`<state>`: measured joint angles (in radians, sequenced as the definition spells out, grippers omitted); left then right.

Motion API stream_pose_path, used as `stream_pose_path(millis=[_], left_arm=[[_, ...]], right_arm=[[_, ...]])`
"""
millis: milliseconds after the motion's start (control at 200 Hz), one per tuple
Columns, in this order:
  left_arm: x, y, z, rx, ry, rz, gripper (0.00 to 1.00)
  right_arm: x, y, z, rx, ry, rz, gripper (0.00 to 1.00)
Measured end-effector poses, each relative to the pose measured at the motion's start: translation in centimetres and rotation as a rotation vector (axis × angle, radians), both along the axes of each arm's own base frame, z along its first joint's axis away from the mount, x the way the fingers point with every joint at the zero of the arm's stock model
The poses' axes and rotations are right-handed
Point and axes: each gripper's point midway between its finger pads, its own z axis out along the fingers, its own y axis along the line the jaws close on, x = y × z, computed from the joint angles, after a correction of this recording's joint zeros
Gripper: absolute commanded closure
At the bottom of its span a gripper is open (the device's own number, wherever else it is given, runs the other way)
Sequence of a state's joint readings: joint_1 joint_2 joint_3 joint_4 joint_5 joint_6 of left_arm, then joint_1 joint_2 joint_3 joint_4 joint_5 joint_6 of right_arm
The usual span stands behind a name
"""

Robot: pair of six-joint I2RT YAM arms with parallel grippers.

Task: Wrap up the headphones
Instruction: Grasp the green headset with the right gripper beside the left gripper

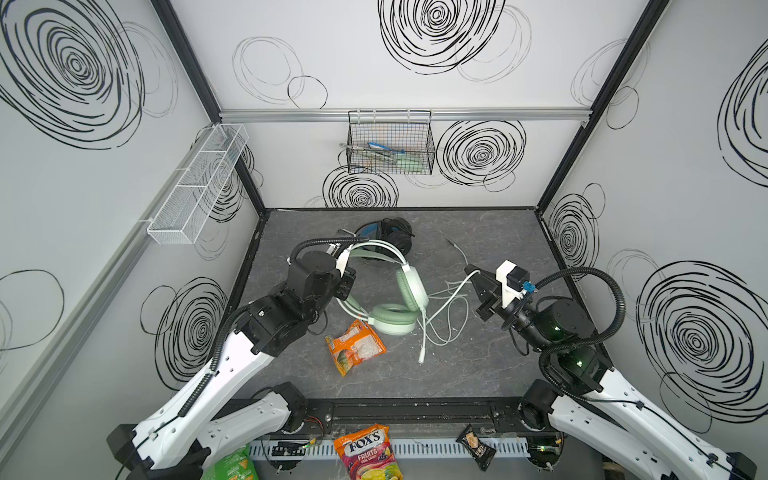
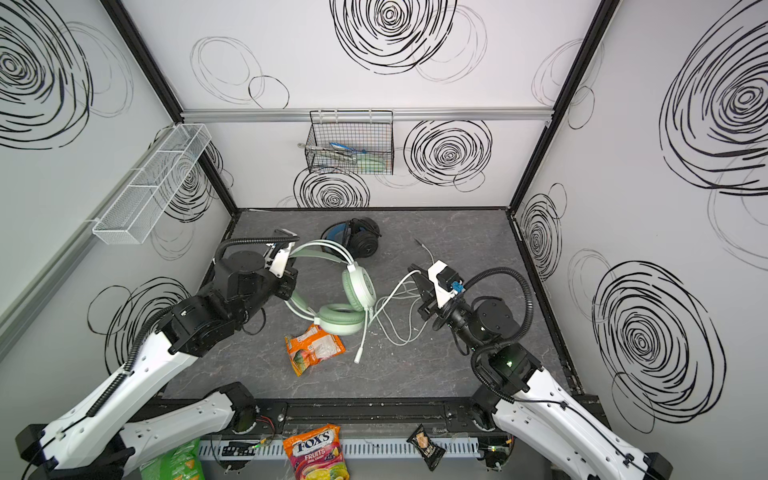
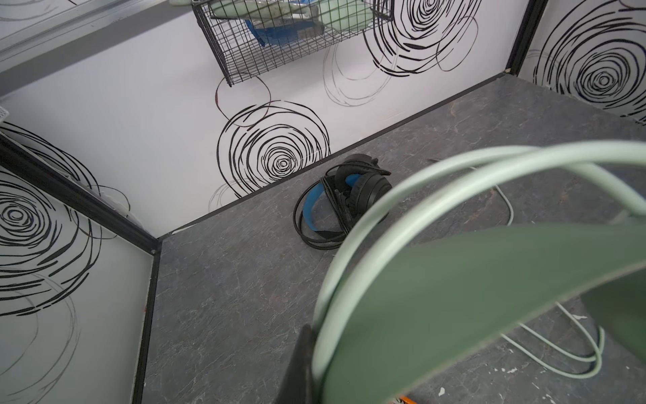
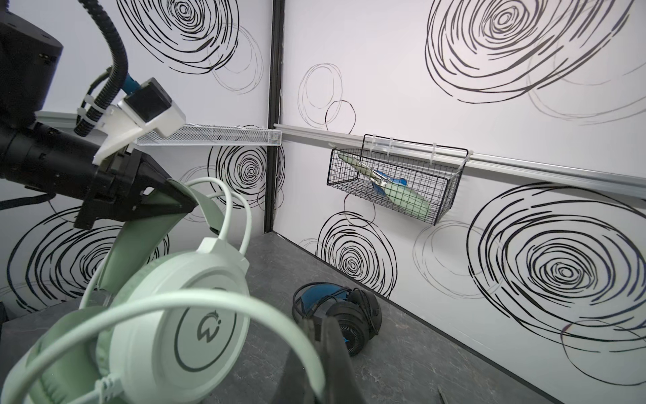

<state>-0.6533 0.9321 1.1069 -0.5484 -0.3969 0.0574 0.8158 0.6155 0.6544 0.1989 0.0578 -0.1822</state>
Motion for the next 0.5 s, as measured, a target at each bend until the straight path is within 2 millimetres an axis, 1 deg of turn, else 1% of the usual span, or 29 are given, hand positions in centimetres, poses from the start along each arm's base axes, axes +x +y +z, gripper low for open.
stream_pose_path(millis=[45, 165, 255, 365, 500], left_arm=[[0.0, -0.1, -0.4, 0.004, 0.001, -0.007, 1.0], [-0.2, -0.8, -1.3, 0.006, 0.007, -0.05, 1.0], [-0.6, -1.8, -1.4, 0.002, 0.007, -0.11, 1.0], [-1.6, -3.8, -1.4, 0.005, 0.0, -0.202, 1.0], [-2.8, -5.8, -2.1, 0.012, 0.007, -0.294, 1.0]], right_arm=[[0.0, 0.4, 0.4, -0.019, -0.004, -0.003, 1.0], [0.1, 1.8, 2.4, -0.064, -0.033, -0.014, 1.0], [0.1, 3.3, 2.7, -0.114, -0.051, -0.012, 1.0], [-0.2, 5.4, 1.7, -0.195, -0.065, -0.002, 1.0], [-0.2, 7.0, -0.1, -0.282, -0.065, -0.002, 1.0]])
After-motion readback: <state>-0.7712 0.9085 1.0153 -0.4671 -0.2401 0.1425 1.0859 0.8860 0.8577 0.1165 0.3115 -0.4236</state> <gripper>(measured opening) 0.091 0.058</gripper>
